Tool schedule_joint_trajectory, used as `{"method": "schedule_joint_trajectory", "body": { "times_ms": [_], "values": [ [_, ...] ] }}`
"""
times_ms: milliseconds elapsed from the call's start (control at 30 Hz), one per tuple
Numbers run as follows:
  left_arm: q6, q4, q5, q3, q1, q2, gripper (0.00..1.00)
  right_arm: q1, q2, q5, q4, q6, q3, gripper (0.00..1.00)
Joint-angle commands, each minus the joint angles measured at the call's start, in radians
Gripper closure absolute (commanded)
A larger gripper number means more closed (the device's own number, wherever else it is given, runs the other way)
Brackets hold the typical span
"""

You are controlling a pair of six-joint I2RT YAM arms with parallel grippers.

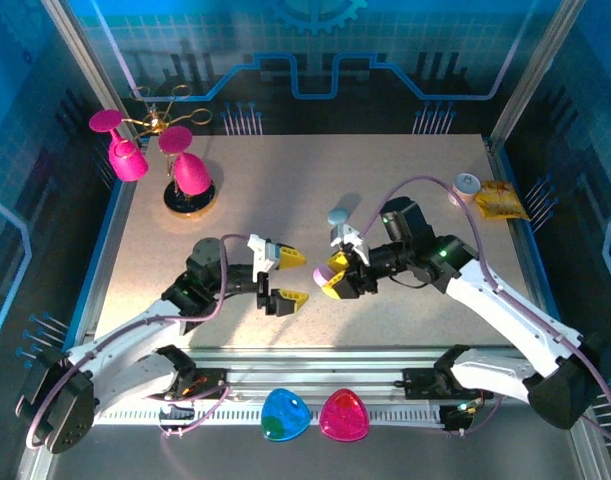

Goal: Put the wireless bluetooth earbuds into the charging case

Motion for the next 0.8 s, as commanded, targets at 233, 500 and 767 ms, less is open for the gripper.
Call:
{"method": "schedule_joint_trajectory", "body": {
  "times_ms": [233, 500, 767],
  "values": [
    [0.014, -0.069, 0.140, 0.083, -0.037, 0.047, 0.26, 0.064, 0.100, -0.010, -0.100, -0.100, 0.094, 0.87],
    [0.012, -0.088, 0.166, 0.092, -0.041, 0.058, 0.37, 0.079, 0.134, 0.007, -0.136, -0.126, 0.118, 0.87],
    [0.011, -0.087, 0.177, 0.097, -0.044, 0.074, 0.47, 0.093, 0.161, 0.027, -0.153, -0.139, 0.124, 0.87]
  ]
}}
